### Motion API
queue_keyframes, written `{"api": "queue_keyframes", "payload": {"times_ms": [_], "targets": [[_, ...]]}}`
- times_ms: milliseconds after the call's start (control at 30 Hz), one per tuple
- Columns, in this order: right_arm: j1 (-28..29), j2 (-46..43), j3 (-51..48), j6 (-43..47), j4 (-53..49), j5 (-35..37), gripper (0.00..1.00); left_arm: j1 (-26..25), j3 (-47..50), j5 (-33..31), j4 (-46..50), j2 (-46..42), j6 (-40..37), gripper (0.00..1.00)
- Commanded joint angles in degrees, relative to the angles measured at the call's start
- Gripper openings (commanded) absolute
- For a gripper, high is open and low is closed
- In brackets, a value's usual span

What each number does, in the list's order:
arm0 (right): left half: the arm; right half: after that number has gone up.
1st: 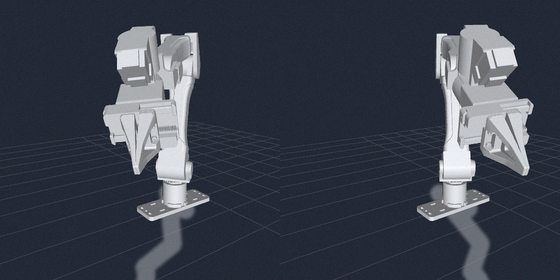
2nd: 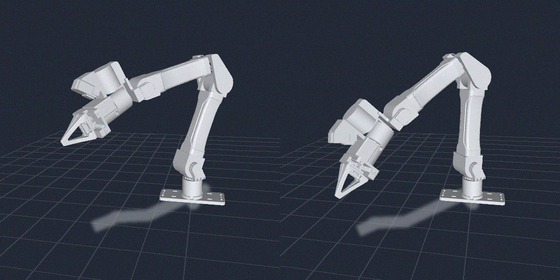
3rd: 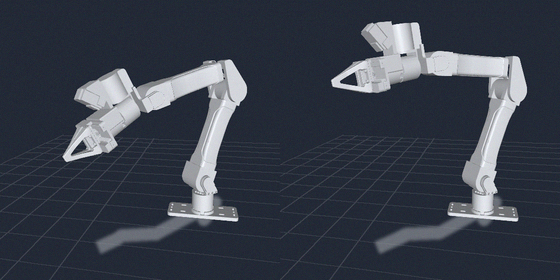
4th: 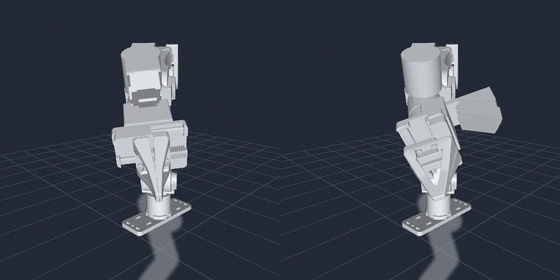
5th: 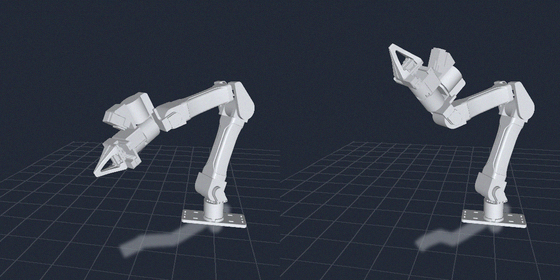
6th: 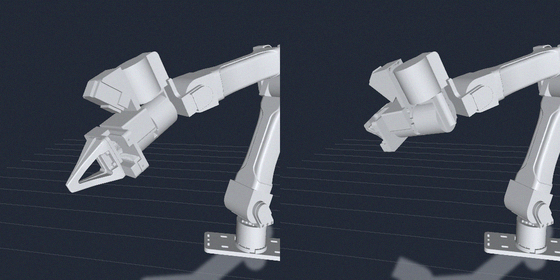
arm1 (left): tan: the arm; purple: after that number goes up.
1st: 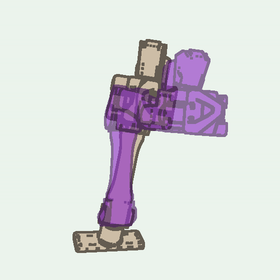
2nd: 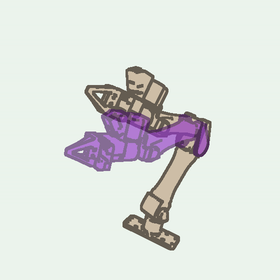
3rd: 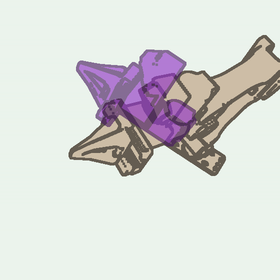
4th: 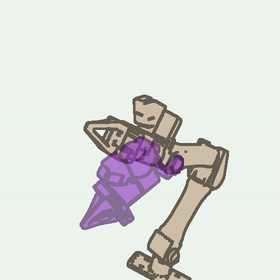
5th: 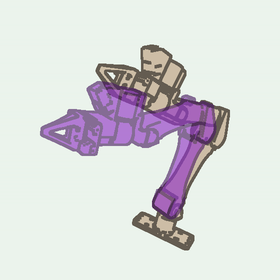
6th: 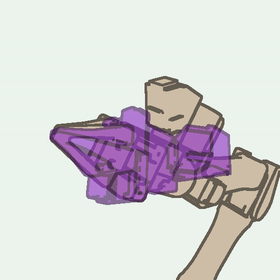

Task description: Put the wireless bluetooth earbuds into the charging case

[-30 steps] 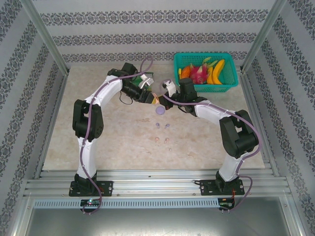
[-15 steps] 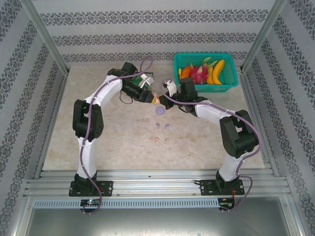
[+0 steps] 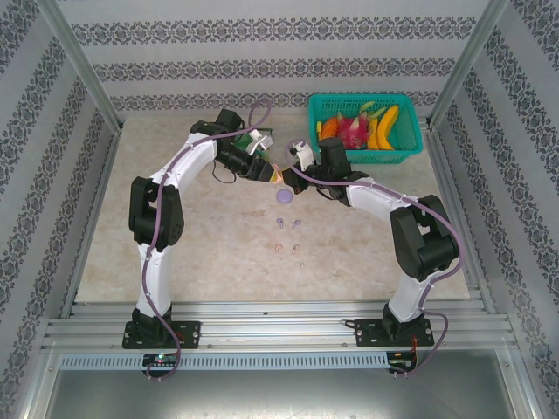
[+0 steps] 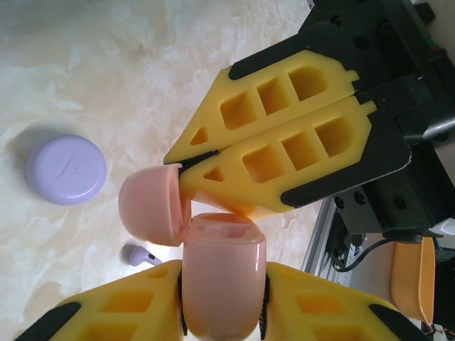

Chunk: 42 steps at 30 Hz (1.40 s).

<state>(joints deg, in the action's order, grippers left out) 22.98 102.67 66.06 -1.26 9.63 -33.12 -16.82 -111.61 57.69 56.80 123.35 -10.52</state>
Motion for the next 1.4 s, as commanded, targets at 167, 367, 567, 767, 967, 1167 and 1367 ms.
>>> {"api": "queue_keyframes", "payload": {"times_ms": [167, 367, 567, 767, 967, 1167, 1367], "targets": [[-0.43, -1.32, 0.91, 1.81, -0.77, -2.38, 0.00, 0.01, -2.62, 1.68, 1.62, 1.10, -2.08, 0.43], [-0.83, -1.42, 0.91, 2.05, -0.99, -2.69, 0.00, 0.12, -3.02, 2.41, 3.17, 1.31, -3.22, 0.37], [-1.10, -1.25, 1.44, 1.99, -1.18, -2.89, 0.00, 0.07, -2.61, 3.29, 3.80, 1.32, -3.89, 0.34], [-1.18, -1.15, 1.79, 1.78, -1.19, -2.99, 0.00, 0.12, -2.47, 3.83, 3.68, 1.52, -3.98, 0.27], [-1.16, -1.07, 2.21, 1.22, -1.17, -2.91, 0.00, 0.11, -2.03, 3.93, 3.42, 1.40, -4.06, 0.18], [-1.33, -2.06, 3.17, -1.23, -1.83, -0.19, 0.22, 0.11, -0.53, 3.25, 2.58, 0.96, -4.00, 0.00], [-3.35, -6.41, 4.60, -5.69, -5.33, 0.98, 0.50, 0.08, 2.77, 0.94, -1.12, -0.94, -2.10, 0.00]]}}
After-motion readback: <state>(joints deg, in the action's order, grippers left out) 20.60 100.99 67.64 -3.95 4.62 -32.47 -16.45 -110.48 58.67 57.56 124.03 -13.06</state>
